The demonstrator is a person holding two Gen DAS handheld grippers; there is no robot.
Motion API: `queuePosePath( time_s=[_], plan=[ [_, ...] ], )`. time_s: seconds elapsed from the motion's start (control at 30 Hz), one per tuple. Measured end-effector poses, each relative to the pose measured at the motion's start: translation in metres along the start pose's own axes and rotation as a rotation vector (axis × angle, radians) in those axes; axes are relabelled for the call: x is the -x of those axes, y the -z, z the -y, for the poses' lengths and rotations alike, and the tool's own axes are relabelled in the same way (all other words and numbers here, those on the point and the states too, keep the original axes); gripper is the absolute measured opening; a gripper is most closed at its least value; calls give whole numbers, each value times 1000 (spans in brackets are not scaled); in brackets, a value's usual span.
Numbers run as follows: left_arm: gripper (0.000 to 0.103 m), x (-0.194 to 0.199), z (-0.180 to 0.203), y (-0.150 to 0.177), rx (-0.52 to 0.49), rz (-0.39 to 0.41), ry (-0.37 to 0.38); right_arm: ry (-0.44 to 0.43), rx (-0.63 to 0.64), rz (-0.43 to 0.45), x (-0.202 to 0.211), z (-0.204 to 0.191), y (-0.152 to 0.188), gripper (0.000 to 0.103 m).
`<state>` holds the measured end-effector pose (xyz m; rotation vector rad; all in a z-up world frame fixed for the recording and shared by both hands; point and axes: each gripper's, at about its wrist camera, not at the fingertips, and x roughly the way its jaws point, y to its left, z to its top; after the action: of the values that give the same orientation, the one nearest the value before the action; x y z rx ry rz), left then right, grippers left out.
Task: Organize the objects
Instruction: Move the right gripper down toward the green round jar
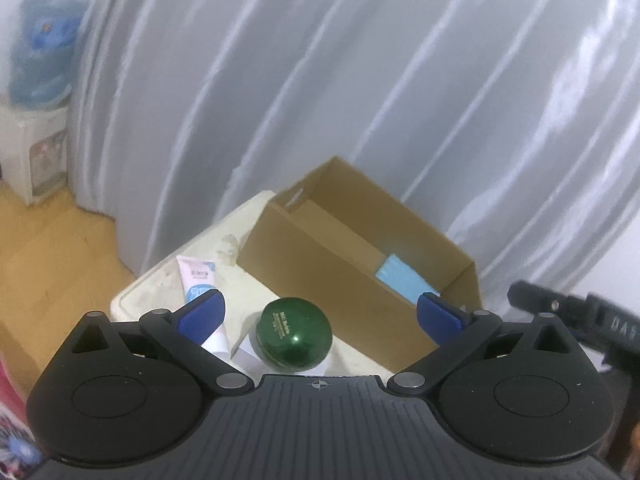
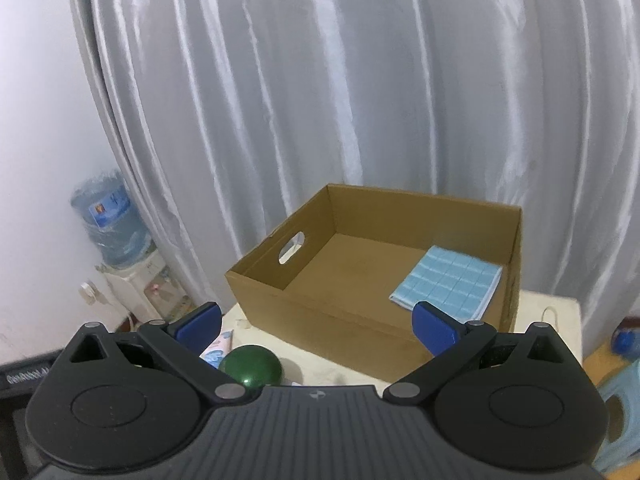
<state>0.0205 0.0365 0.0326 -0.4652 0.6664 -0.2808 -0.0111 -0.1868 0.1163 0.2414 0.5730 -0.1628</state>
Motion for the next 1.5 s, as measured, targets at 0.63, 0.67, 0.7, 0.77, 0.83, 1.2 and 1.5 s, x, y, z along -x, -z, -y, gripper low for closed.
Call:
queuePosePath(
  time_s=[0.63,0.67,0.7,0.77,0.83,1.2,1.5],
  plan=[
    [103,-15,2,4,-174,48,-161,-38,32,-43,-27,-10,9,103],
    [103,-18,2,5,-183,37,-144,-52,22,-49,-31,-7,9,103],
    [103,-21,3,7,-195,25,-127,-70,9,-62,-35,-4,9,103],
    [103,-28,5,10,-228,-6,-86,-121,-26,-101,-45,1,8,103],
    [103,-37,6,14,-258,-42,-64,-172,-71,-134,-57,7,9,103],
    [96,-82,-2,27,-342,-160,-94,-285,-105,-319,-132,0,21,103],
    [90,-110,-2,35,-397,-207,-76,-309,-45,-435,-177,-18,33,101]
  ],
)
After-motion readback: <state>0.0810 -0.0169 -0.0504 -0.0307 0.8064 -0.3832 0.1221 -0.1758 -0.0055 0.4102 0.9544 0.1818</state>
